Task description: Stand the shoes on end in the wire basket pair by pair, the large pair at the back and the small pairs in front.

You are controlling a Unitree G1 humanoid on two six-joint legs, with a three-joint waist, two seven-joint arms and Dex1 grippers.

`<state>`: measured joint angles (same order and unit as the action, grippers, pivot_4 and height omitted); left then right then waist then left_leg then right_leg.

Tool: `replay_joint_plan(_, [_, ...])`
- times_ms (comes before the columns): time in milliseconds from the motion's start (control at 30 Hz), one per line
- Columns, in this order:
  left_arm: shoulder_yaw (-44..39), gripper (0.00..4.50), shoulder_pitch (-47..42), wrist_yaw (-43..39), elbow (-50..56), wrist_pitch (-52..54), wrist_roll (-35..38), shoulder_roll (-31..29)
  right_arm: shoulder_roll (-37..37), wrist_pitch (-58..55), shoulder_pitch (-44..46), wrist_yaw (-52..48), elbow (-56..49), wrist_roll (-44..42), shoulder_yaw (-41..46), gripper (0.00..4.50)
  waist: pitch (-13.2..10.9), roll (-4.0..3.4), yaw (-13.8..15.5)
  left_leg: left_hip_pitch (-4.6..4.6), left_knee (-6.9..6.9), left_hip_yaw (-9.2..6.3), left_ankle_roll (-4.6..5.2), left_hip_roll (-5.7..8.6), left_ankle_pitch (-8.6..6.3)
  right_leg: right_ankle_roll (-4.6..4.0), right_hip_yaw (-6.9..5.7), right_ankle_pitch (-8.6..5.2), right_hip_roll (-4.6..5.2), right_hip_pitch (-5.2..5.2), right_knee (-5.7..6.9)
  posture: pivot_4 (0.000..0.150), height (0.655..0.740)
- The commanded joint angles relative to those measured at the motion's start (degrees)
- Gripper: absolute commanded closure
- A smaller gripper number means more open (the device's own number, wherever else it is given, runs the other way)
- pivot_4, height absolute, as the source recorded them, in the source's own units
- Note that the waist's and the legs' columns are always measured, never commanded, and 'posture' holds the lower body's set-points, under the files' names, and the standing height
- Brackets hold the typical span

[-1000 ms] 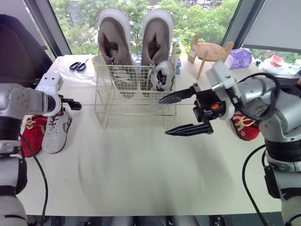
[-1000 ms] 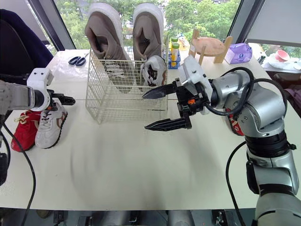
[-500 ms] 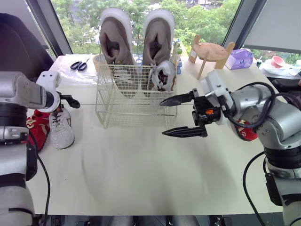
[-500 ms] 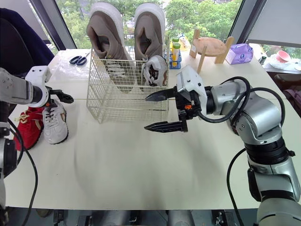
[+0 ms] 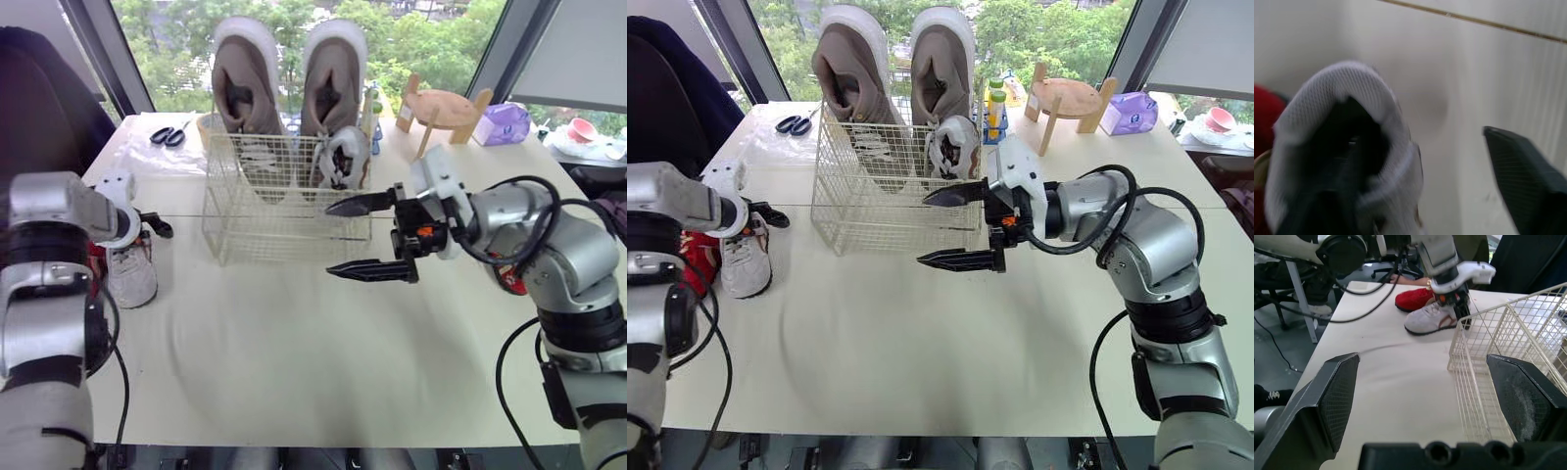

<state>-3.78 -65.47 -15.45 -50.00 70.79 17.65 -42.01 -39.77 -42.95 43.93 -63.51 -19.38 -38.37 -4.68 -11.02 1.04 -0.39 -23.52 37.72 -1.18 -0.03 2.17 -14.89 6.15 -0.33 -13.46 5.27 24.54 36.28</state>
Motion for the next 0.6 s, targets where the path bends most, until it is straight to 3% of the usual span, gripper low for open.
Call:
replay_joint_plan(33, [0.4,2.93,-2.8,-3.5,-6.5,-5.6,-2.7,0.9,0.0,0.9,-0.1,0.8,-1.4,0.2,0.7,0.00,0.0,0.00,0.1,0.00,0.03,0.02,0.02,0.02,-0.01,0.01,0.00,0.00,0.02,-0.01,0.01,0.150,0.7400])
replay_joint_plan(133, [0.2,4.46,-4.6,-4.4,-10.5,-8.7,-4.9,1.5,0.0,1.3,-0.5,1.5,-1.4,0.6,0.6,0.00,0.0,0.00,0.7,0.00,0.16,0.01,0.06,0.03,-0.03,0.02,-0.03,0.01,0.04,-0.05,0.07,0.150,0.7400])
replay_joint_plan(267, [-0.5,4.49,-5.8,-5.1,-10.8,-7.6,-6.1,0.4,0.4,1.4,-1.1,2.2,-1.5,0.8,0.7,0.00,0.0,0.01,1.1,0.00,0.31,-0.01,0.06,0.03,-0.03,0.11,-0.03,0.06,0.03,-0.12,0.14,0.150,0.7400])
replay_joint_plan(367, [-2.0,4.49,-5.4,-4.7,-4.2,-3.1,-5.7,-1.4,0.5,2.3,-1.2,2.1,-0.8,1.5,0.5,0.00,0.0,0.02,0.9,0.00,0.34,0.00,0.08,0.03,-0.05,0.13,-0.03,0.07,0.03,-0.12,0.14,0.150,0.7400])
replay_joint_plan(467, [-7.0,4.49,-3.6,-2.4,12.9,7.3,-3.6,-2.3,0.5,3.3,-0.9,1.2,0.6,2.3,0.0,0.00,-0.1,0.15,0.6,-0.11,0.33,-0.02,0.09,-0.02,-0.05,0.13,-0.03,0.07,0.00,0.00,0.14,0.150,0.7400])
replay_joint_plan(600, [-18.0,4.49,-1.5,3.1,38.6,20.8,-0.5,0.7,0.4,4.2,-0.6,-0.7,2.2,2.6,-0.6,0.00,-0.1,0.18,0.6,-0.22,0.34,-0.06,0.08,-0.01,-0.05,0.13,-0.01,0.07,0.03,0.06,0.12,0.150,0.7400])
